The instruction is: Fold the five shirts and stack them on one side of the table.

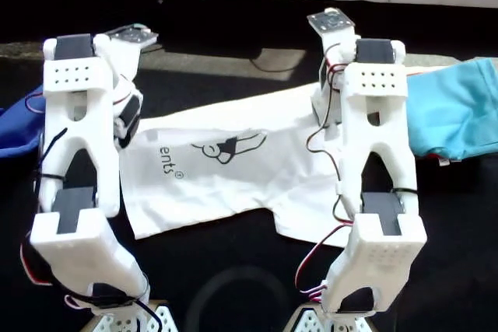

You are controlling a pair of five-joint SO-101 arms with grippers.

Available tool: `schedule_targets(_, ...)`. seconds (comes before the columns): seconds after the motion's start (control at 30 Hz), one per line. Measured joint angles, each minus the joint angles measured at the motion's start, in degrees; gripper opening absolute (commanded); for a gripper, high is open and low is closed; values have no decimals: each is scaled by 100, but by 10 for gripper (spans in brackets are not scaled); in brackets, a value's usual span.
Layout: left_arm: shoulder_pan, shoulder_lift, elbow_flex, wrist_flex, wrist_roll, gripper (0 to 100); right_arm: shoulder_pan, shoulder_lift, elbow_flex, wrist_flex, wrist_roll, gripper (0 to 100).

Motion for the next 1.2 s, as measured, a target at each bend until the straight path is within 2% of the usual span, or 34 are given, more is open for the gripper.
schedule_targets(0.07, 0, -352, 703, -26, 0, 9, 0, -97, 18, 149, 0, 5)
schedule_targets(0.2, 0, -1134, 2127, -607, 0, 9, 0, -519, 677, 123, 0, 5)
schedule_targets(0.37, 62, -1978, 3710, -1284, 0, 9, 0, -1582, 2488, -659, 0, 5)
schedule_targets(0.5, 88, -2312, 4492, -1697, 0, 9, 0, -2664, 3930, -976, 0, 5)
schedule_targets(0.8, 88, -2330, 5187, -2154, 0, 9, 0, -4044, 5644, -1073, 97, 5)
schedule_targets(1.03, 88, -2374, 5213, -2154, 0, 9, 132, -4475, 5776, -1064, 360, 5)
schedule_targets(1.2, 88, -2374, 5213, -1723, 0, 9, 343, -4651, 5776, -1064, 396, 5)
